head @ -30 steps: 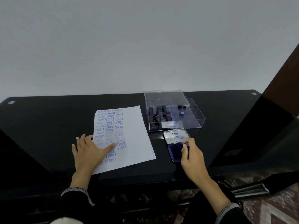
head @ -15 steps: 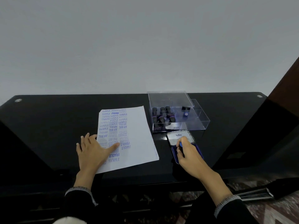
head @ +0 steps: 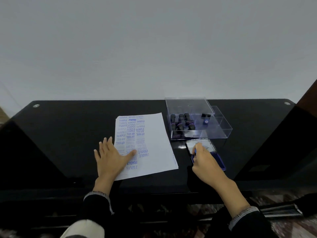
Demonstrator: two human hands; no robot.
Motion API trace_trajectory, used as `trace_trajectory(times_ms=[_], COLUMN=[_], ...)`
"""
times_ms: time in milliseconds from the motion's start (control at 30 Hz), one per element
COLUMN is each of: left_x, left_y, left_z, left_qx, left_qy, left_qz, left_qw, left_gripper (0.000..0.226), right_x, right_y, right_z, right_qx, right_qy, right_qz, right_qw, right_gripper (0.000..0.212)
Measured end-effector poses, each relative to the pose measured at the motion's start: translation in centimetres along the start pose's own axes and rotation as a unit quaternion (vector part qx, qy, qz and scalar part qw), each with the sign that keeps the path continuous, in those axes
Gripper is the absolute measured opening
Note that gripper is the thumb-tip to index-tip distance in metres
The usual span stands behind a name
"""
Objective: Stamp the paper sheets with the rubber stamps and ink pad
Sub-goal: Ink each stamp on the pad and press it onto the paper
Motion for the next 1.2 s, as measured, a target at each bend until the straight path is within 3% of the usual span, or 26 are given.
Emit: trace_trajectory(times_ms=[100,167,300,467,567,1200], left_x=[-0.1,0.0,0.5,0.5,0.6,0.7], left_y=[0.8,0.8,0.4,0.7,0.6,0.7], left_z=[0.0,-0.1,0.0,-0.2,-0.1,-0.1], left_qx=[0.056,0.083,0.105,0.11,0.105,0.105], left_qy=[-0.037,-0.078,-0.117,-0.097,-0.09,-0.068], left_qz=[-0.002,-0.014,-0.023,-0.039,-0.032,-0.046], left_qw=[0.998,0.993,0.987,0.988,0.99,0.991], left_gripper=[0.07,0.061,0.067,0.07,0.077,0.093], right_x=[0.6,2.2,5.3,6.9,7.3,8.7], right_y=[-2.4,-4.9,-7.9,-9.3,-10.0,-10.4], right_z=[-0.1,-0.2,-1.2,-2.7,-3.0,-3.2], right_qx=[-0.011,-0.036,-0.074,-0.12,-0.135,-0.126], right_qy=[0.008,-0.028,-0.07,-0.051,-0.052,-0.069], right_qz=[-0.116,-0.175,-0.185,-0.066,-0.057,-0.033], right_qw=[0.993,0.984,0.978,0.989,0.988,0.989], right_gripper=[0.023,0.02,0.019,0.016,0.014,0.016])
Point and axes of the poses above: each hand's wrist, its own z-axis away from the middle knuckle, its own x-axis out of the palm, y = z × x, the point moved 7 cm from there along -z, towards the middle knuckle, and after that the axes turned 3 degrees about -z, right-handed, at the moved point
